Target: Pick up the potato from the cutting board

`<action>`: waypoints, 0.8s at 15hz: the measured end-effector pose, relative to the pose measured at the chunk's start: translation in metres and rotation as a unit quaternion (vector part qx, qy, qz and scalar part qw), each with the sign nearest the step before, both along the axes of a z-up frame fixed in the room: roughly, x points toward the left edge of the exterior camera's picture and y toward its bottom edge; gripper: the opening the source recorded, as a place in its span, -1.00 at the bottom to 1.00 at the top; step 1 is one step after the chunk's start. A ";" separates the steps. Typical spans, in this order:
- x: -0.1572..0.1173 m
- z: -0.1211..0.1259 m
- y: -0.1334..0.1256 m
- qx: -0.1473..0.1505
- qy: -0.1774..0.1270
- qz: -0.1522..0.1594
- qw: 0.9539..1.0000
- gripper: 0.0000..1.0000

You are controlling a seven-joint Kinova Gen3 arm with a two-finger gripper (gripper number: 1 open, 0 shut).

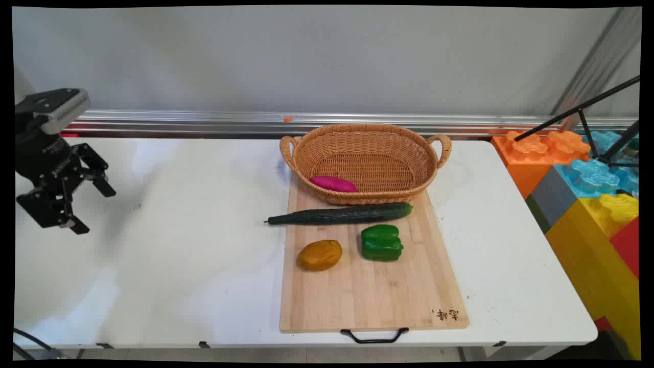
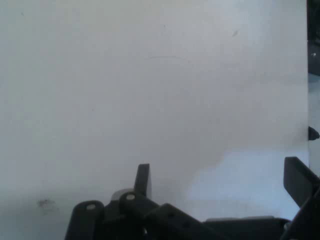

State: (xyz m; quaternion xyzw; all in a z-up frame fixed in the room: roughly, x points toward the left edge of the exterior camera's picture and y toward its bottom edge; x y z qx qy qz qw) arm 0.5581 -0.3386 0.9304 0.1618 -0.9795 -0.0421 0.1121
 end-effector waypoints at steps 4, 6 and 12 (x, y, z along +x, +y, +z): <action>-0.006 -0.011 0.000 0.003 0.027 0.004 1.000 1.00; -0.023 -0.016 -0.003 -0.002 0.043 0.010 0.999 1.00; -0.110 -0.023 -0.011 -0.033 0.085 0.029 0.995 1.00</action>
